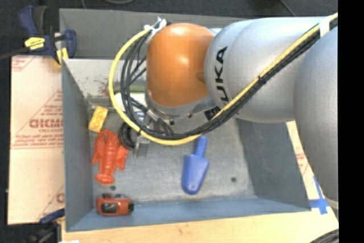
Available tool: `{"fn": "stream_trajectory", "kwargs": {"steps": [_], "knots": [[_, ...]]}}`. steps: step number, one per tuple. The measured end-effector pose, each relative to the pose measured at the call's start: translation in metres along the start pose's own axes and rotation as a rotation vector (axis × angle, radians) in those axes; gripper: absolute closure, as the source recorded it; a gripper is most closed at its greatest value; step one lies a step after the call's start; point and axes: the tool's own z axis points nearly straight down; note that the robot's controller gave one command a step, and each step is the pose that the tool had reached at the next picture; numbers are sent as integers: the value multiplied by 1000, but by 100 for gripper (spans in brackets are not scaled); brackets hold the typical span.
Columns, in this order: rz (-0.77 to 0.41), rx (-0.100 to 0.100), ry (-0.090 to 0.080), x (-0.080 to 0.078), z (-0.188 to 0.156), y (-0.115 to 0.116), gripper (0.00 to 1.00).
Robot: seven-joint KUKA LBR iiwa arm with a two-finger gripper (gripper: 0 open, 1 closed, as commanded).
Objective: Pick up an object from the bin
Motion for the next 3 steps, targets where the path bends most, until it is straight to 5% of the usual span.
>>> {"fn": "stream_trajectory", "kwargs": {"steps": [1, 2, 3], "knots": [[119, -9, -17, -20, -46, 7, 0], [263, -9, -15, -24, -61, -3, 0], [102, -5, -13, -41, -121, -12, 0]]}}
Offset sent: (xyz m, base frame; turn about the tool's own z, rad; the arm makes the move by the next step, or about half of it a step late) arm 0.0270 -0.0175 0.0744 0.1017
